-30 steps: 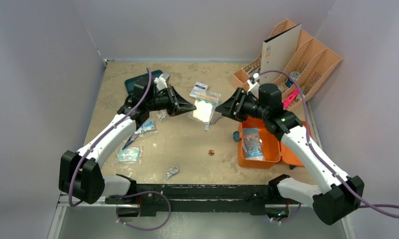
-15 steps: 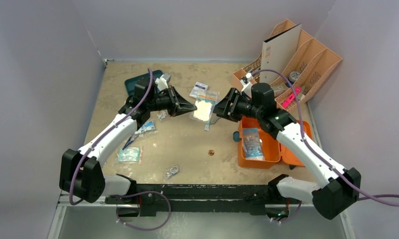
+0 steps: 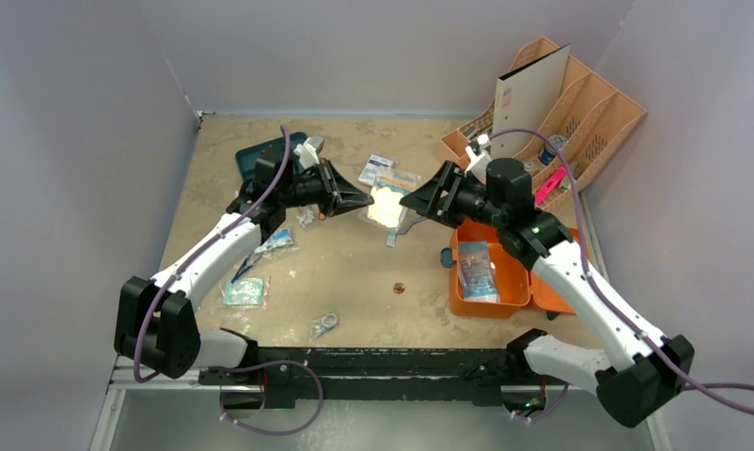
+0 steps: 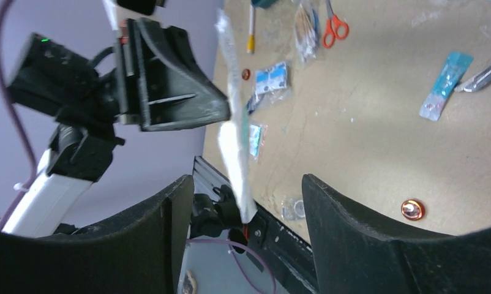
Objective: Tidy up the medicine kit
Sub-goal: Place the medical item at the medicine box.
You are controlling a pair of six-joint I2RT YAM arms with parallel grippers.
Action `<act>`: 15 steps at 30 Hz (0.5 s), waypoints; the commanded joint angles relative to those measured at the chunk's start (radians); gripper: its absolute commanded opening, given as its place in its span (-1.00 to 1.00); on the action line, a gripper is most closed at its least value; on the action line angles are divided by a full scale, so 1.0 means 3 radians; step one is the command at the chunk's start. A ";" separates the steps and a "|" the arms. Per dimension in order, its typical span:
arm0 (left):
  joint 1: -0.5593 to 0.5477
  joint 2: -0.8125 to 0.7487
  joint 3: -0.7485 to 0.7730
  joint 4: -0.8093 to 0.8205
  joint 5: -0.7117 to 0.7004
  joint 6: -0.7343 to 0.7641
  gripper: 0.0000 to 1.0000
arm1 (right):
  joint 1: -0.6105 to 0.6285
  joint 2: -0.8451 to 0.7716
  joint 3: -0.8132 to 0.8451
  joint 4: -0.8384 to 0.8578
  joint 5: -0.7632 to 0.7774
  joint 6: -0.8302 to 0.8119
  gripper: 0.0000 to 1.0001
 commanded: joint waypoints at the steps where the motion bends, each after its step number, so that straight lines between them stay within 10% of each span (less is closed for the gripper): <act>1: -0.0016 -0.0048 0.0006 0.0225 0.0085 -0.0067 -1.00 | 0.0030 0.0129 0.0076 0.0215 -0.0186 0.0034 0.31; 15: -0.0021 -0.0146 -0.0040 0.0232 0.0147 -0.0094 -1.00 | 0.0047 0.0397 0.0118 0.0457 -0.0345 0.0033 -0.84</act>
